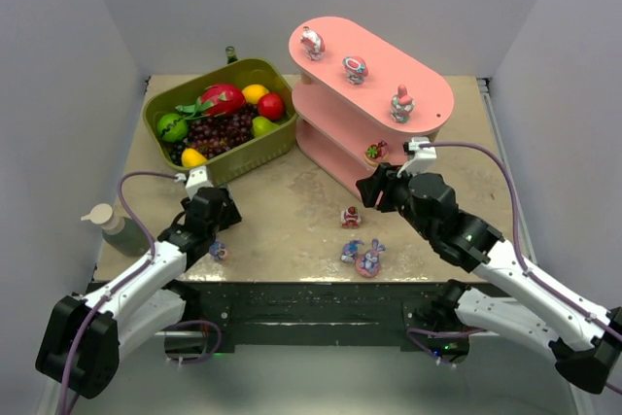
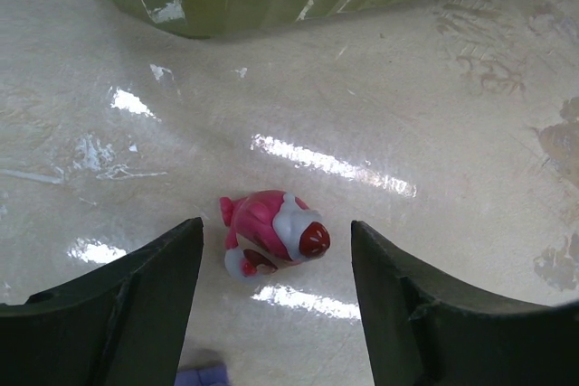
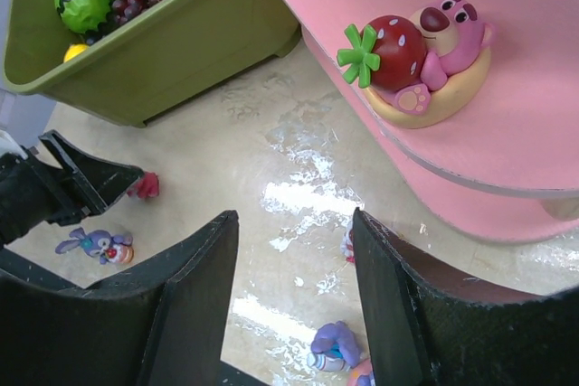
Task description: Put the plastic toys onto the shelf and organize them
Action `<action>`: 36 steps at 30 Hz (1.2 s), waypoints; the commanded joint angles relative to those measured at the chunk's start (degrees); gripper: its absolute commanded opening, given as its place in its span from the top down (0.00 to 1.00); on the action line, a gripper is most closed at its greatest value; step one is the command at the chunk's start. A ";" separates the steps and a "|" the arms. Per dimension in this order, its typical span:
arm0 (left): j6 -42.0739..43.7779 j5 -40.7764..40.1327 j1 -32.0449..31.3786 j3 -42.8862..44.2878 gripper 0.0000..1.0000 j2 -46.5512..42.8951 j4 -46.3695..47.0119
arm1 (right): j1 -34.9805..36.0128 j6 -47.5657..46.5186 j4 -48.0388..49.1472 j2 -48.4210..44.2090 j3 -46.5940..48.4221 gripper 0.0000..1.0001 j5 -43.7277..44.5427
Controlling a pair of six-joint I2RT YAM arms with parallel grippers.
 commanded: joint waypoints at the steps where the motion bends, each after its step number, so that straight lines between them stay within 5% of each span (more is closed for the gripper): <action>1: 1.70 -2.44 0.22 -1.02 0.32 0.82 5.14 | -0.14 -1.31 1.15 0.67 1.85 0.43 -0.35; 11: 1.78 -2.09 0.22 -0.32 0.44 3.90 7.08 | -0.14 -1.14 0.89 0.76 2.38 0.44 0.62; 16: 2.13 -1.04 0.22 0.21 0.66 4.95 8.04 | -0.14 -1.23 0.71 0.67 2.38 0.44 0.97; 24: 5.30 13.11 -0.31 1.26 0.95 8.37 16.48 | -0.14 -0.96 0.71 0.06 1.68 0.44 1.59; 36: 7.85 14.00 -13.58 8.90 1.00 19.35 22.55 | -0.14 -1.31 -0.78 -1.79 2.03 0.44 2.91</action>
